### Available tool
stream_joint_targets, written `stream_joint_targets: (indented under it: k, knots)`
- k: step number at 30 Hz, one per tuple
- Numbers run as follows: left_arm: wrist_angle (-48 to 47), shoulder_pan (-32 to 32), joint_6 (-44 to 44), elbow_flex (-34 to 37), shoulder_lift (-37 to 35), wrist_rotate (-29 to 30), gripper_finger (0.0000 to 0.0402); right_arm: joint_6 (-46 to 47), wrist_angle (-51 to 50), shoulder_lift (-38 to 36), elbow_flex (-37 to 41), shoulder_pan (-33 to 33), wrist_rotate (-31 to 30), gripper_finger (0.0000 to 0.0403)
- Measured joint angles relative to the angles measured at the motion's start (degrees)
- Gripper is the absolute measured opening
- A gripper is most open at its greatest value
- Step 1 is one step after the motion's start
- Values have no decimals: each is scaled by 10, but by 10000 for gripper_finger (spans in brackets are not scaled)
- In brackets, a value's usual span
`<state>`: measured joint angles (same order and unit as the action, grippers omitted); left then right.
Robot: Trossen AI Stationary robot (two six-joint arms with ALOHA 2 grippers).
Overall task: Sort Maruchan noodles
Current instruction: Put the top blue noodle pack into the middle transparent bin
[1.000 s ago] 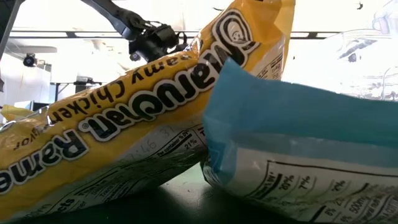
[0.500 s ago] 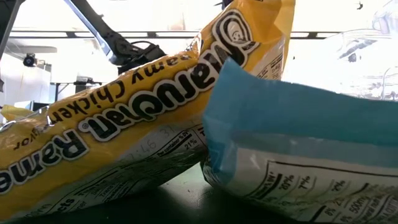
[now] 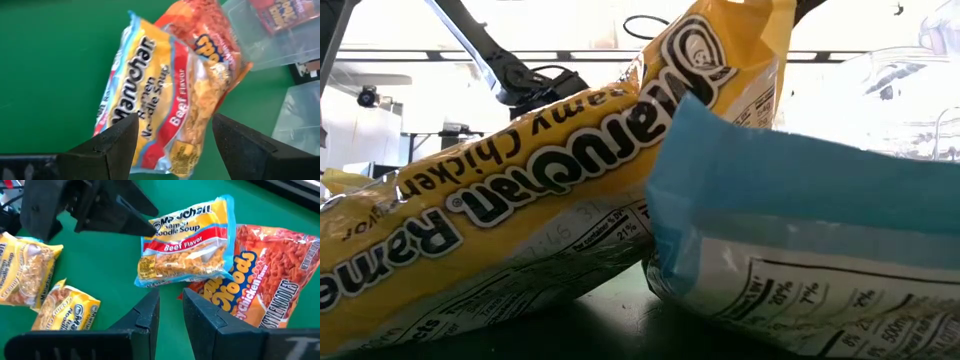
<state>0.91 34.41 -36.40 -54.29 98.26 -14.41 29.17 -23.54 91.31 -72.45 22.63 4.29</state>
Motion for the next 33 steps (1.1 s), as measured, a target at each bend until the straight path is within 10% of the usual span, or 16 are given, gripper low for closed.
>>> stream_joint_targets:
  k: [33]
  knots:
    - [115, -10, -155, 82, 1, 41, 236, -34, 35, 10, 24, 33, -56, 82]
